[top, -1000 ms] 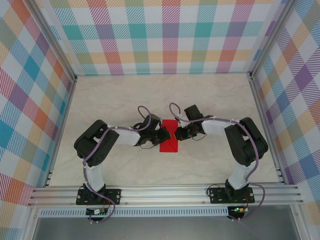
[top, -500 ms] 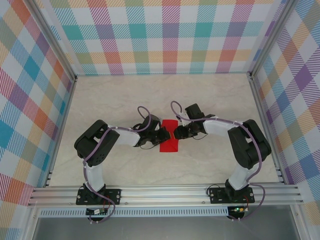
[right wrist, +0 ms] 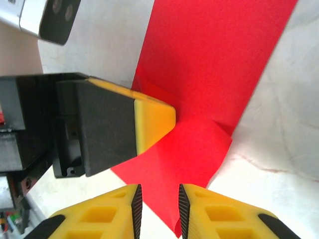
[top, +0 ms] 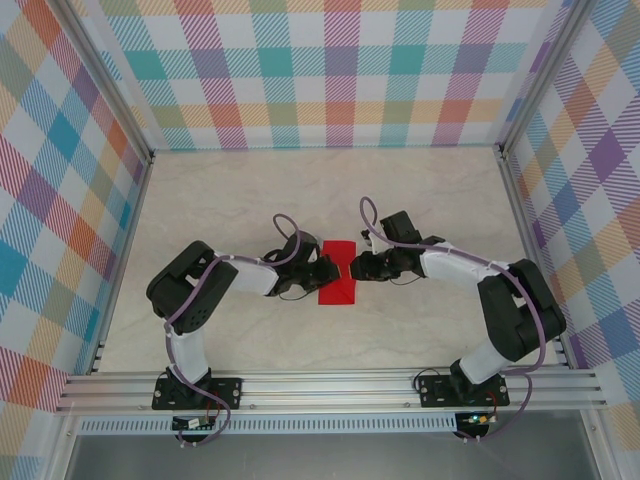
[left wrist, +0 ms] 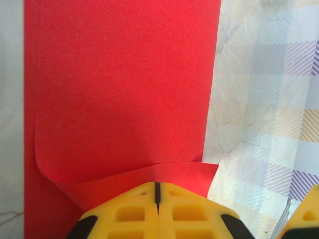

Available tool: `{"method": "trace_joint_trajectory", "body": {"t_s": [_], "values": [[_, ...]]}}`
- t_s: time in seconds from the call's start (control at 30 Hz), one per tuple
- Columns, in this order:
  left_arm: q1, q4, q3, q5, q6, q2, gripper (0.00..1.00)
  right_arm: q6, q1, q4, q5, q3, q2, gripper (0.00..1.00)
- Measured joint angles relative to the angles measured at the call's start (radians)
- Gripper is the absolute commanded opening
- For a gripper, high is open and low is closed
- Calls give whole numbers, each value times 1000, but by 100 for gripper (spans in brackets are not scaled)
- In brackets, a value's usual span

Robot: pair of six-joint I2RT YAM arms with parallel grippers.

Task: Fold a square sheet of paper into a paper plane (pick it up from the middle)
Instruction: Fold the triangle a second time at the center of the table.

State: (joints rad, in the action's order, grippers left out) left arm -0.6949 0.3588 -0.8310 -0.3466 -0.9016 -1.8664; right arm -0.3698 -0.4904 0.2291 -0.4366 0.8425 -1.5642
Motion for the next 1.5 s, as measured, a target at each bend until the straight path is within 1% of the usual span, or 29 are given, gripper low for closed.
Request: {"method": "trace_joint_trajectory", "body": {"t_s": [0.43,0.6,0.8,1.03,1.4,1.5], "values": [[-3,32,56,51,-26,39,0,-78,0,-63,-132,-20,-24,16],[-3,33,56,53,-27,40,0,-114,-15,-90,-174,-24,-44,14],[-3,33,56,56,-30,40,0,-155,-34,-121,-201,-31,-95,14],[-3,33,56,60,-30,40,0,-174,-70,-122,-203,-31,-150,13],[-3,32,56,61,-30,40,0,-173,-71,-103,-150,-31,-198,13],[-3,33,57,61,-30,40,0,-172,-70,-105,-152,-31,-213,14]]}}
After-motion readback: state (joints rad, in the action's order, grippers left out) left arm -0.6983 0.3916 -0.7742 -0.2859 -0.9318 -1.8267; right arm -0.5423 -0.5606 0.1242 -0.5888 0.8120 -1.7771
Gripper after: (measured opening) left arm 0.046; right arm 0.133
